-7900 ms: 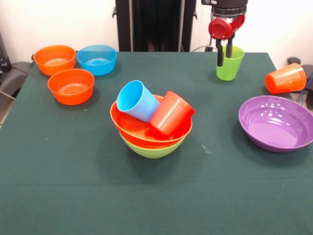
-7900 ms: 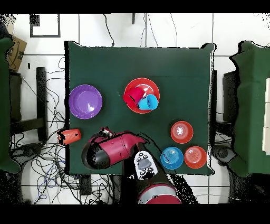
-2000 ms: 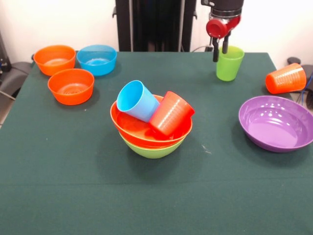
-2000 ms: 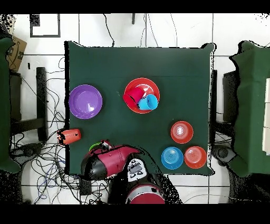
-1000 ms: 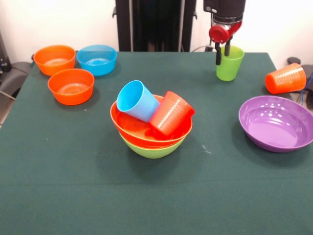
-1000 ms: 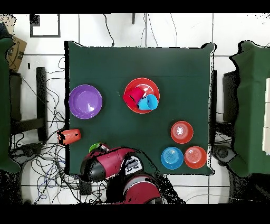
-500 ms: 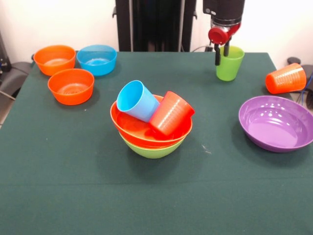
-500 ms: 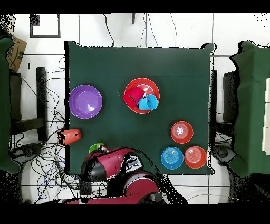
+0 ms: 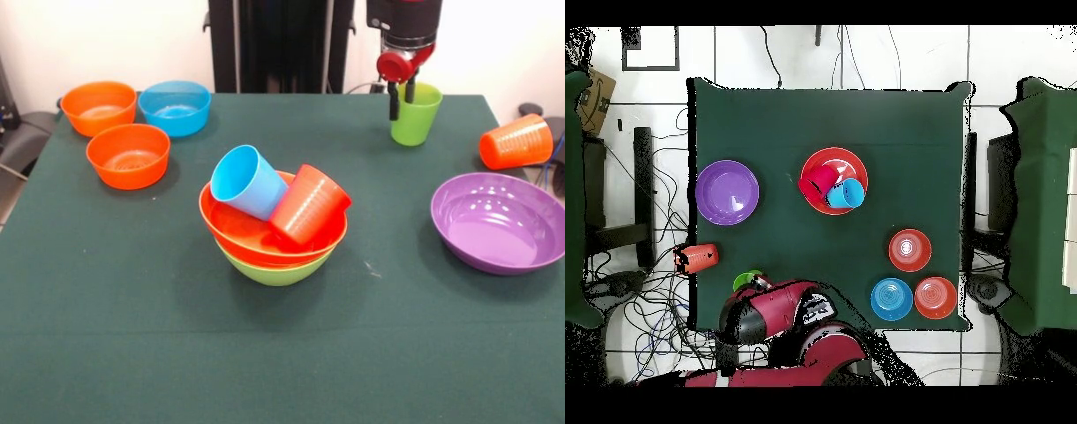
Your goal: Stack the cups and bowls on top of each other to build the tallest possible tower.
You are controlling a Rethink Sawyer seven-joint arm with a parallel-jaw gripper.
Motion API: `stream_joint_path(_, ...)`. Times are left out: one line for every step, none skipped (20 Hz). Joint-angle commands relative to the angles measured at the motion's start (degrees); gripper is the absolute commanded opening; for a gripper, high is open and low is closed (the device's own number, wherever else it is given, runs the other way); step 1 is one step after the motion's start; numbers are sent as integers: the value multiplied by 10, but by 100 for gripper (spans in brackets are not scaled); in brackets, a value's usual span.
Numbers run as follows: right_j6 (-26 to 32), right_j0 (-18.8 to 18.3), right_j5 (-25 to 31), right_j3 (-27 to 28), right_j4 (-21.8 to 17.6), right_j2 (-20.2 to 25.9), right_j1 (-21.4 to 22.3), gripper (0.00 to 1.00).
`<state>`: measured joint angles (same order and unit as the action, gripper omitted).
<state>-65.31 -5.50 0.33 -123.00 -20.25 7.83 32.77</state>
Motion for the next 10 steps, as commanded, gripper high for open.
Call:
stream_joint_path(-123, 6, -33, 48, 20, 29, -18, 100)
stream_joint_path(-123, 7, -33, 49, 21, 29, -18, 100)
stream_joint_path(-123, 7, -33, 49, 21, 28, -18, 100)
stream_joint_path(-123, 7, -33, 49, 20, 28, -19, 100)
stream_joint_path(-123, 7, -33, 49, 20, 28, -18, 100)
stream_joint_path(-123, 7, -33, 49, 21, 29, -18, 100)
stream_joint_path(-123, 8, -33, 49, 21, 28, -17, 100)
stream_joint_path(-124, 10, -33, 50, 22, 26, -17, 100)
stream_joint_path(-124, 12, -33, 51, 22, 24, -17, 100)
stream_joint_path(-125, 13, -33, 51, 23, 23, -17, 100)
